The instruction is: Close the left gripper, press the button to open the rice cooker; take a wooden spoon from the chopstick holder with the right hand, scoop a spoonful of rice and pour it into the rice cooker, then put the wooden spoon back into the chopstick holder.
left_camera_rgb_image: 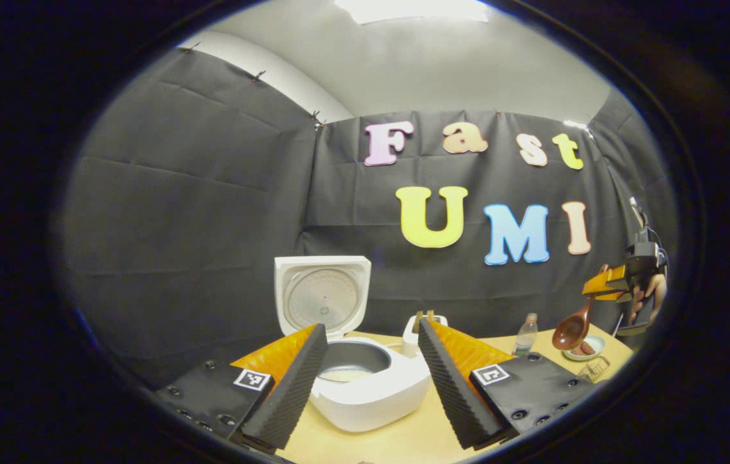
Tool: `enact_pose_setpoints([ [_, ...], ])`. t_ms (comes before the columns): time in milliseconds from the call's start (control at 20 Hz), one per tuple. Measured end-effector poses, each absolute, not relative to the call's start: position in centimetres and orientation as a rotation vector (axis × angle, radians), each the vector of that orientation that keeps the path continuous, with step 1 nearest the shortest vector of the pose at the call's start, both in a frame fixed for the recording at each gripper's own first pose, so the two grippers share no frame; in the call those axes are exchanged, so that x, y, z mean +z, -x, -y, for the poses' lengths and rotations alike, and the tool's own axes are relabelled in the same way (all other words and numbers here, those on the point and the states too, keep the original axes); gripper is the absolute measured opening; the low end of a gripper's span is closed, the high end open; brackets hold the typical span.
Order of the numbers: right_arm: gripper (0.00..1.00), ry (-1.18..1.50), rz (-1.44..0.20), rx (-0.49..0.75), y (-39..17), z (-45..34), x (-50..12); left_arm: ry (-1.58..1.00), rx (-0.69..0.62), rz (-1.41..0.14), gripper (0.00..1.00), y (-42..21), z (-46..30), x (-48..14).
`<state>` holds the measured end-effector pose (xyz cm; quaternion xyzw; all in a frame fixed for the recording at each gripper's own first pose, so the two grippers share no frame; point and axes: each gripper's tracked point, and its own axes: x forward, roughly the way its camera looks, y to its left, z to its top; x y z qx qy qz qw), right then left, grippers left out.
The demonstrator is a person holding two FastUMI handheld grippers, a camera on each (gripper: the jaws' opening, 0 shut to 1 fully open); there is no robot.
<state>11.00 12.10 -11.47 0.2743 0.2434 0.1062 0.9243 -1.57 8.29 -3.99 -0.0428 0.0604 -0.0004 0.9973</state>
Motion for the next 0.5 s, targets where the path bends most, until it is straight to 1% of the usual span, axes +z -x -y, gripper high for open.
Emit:
enact_pose_setpoints([
  [300,0.16,-0.534,-0.506,0.092,-9.8,-3.9,-13.1,0.087,-0.065,-0.124,0.91,1.1,-3.7,-3.8],
  [500,0.16,-0.476,-0.538,0.02,-8.4,-0.1,-15.8,0.079,-0.094,-0.127,0.91,1.0,-1.9,-3.7],
])
